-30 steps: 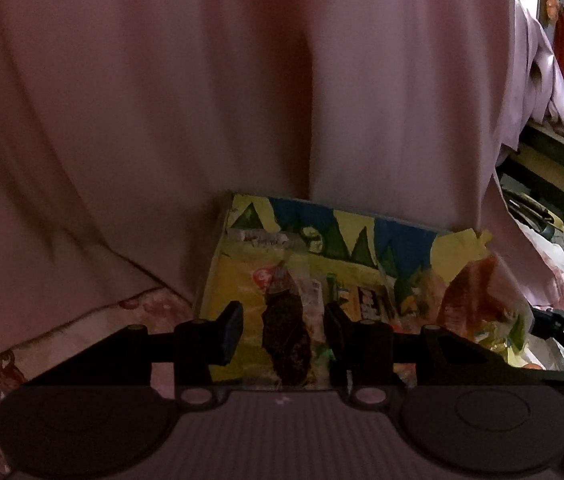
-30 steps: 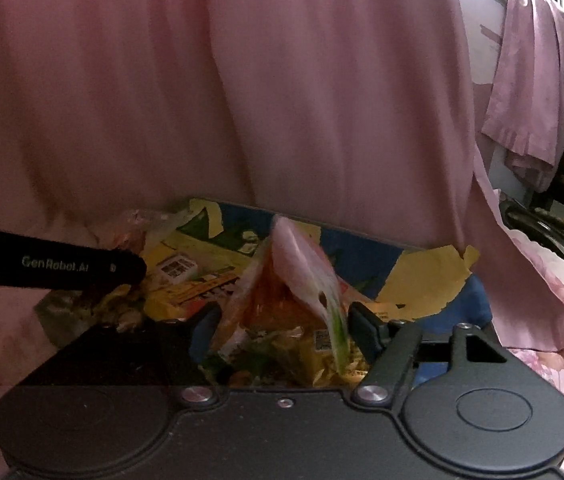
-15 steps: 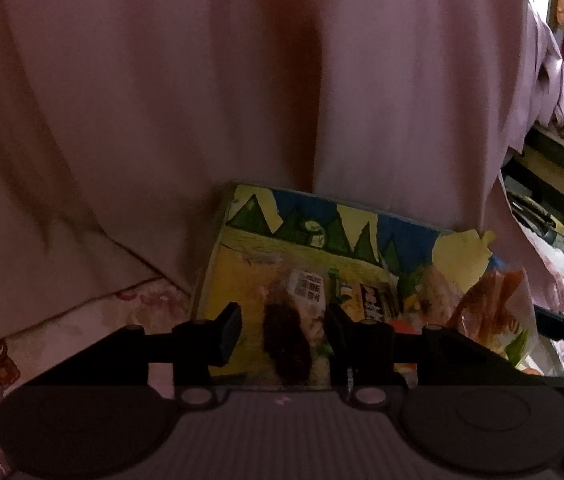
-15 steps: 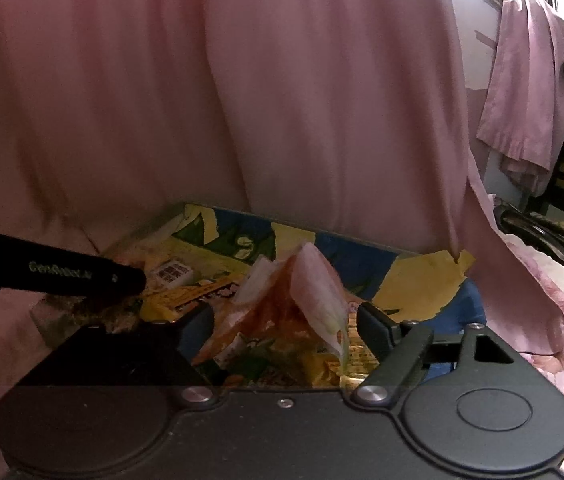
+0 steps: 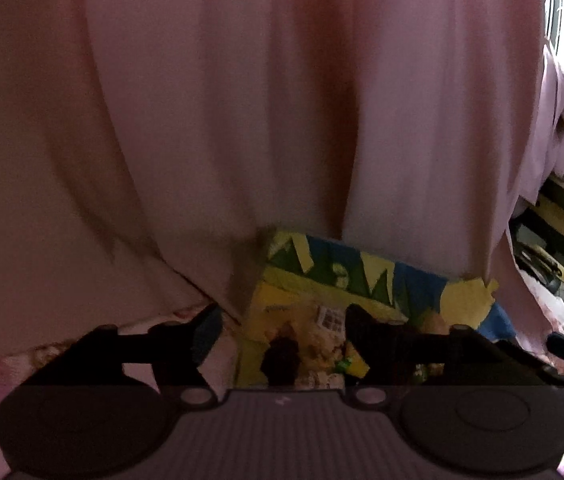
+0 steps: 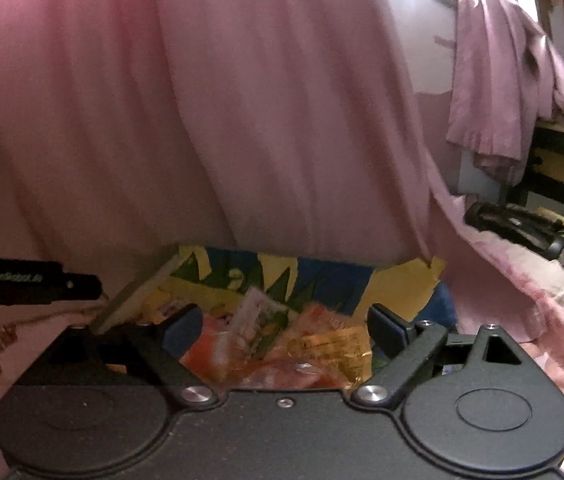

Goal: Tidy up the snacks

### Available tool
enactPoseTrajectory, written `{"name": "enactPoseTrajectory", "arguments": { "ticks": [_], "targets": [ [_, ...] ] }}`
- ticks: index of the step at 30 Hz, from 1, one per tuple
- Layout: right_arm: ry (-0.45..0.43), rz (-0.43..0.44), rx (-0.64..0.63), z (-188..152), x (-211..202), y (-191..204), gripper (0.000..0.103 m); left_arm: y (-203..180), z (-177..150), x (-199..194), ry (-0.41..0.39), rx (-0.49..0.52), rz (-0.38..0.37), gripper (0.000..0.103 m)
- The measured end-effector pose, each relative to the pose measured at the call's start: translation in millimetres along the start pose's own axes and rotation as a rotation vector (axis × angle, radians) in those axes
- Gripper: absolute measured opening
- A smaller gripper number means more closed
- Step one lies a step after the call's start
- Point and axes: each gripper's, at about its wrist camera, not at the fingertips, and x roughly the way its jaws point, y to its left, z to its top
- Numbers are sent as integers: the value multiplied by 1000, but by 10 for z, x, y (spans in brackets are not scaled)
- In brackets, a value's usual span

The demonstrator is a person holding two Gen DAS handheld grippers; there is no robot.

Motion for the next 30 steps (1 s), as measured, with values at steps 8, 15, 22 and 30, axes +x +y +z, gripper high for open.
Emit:
{"name": "enactPoseTrajectory", "arguments": {
  "ticks": [8, 15, 22, 30],
  "targets": [
    [-87, 12, 44, 190, -481, -113, 99, -162, 61, -604, -102, 43, 40, 92],
    [-147, 39, 84, 239, -967, -181, 100, -351, -16, -1107, -150, 112, 78, 100],
    [-177, 54, 111, 177, -1407, -259, 100, -519, -226, -1542, -187, 190, 105, 103],
    [-166, 67, 126, -8, -1845, -325, 102, -616, -456, -1868, -201, 195, 90, 103]
  ]
}}
